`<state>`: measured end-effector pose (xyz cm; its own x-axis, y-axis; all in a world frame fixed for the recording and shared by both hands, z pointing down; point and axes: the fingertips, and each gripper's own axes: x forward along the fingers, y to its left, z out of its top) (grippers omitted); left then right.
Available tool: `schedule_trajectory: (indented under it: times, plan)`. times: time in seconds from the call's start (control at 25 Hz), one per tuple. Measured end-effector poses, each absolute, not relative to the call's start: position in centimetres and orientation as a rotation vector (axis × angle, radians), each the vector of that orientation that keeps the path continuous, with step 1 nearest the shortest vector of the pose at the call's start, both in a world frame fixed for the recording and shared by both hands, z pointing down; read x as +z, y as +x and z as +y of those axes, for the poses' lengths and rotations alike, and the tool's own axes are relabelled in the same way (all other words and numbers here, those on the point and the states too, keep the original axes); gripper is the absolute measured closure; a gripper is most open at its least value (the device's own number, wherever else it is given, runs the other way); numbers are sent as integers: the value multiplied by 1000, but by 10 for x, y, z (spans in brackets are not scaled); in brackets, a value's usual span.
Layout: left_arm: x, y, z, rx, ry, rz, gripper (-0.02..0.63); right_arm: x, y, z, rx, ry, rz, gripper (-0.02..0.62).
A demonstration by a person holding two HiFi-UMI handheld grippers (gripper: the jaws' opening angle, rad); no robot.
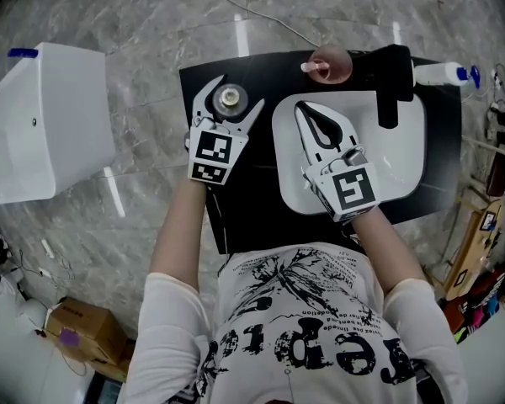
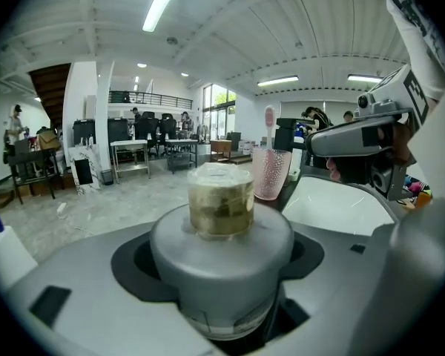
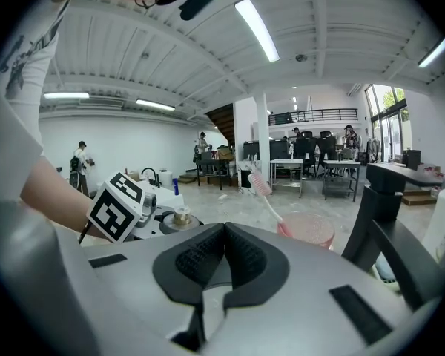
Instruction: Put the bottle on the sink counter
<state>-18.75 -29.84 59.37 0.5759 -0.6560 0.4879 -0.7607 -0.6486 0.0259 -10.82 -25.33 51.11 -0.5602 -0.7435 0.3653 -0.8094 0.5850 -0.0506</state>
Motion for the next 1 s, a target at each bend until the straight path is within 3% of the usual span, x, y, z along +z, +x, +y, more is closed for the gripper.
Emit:
schedule_trajectory:
  times: [0.2, 0.48, 0.84, 0.92, 1.0]
  plan:
    - [597, -187, -286, 694, 2536, -1153, 255, 507, -104, -249, 317, 1266, -2512, 580]
    - [568, -193, -288, 520, 2494, -1239, 201, 491, -99, -244, 322, 1277, -2522, 580]
    - [446, -176, -248, 388, 2687, -1302, 207, 438, -73, -223, 255, 1262, -2567, 580]
    - [419, -172, -234, 308, 2695, -1312, 254, 423, -66, -216, 242, 1258, -2586, 580]
    - [395, -170, -220, 237, 2690, -1343, 389, 409, -58, -210, 227, 1254, -2610, 580]
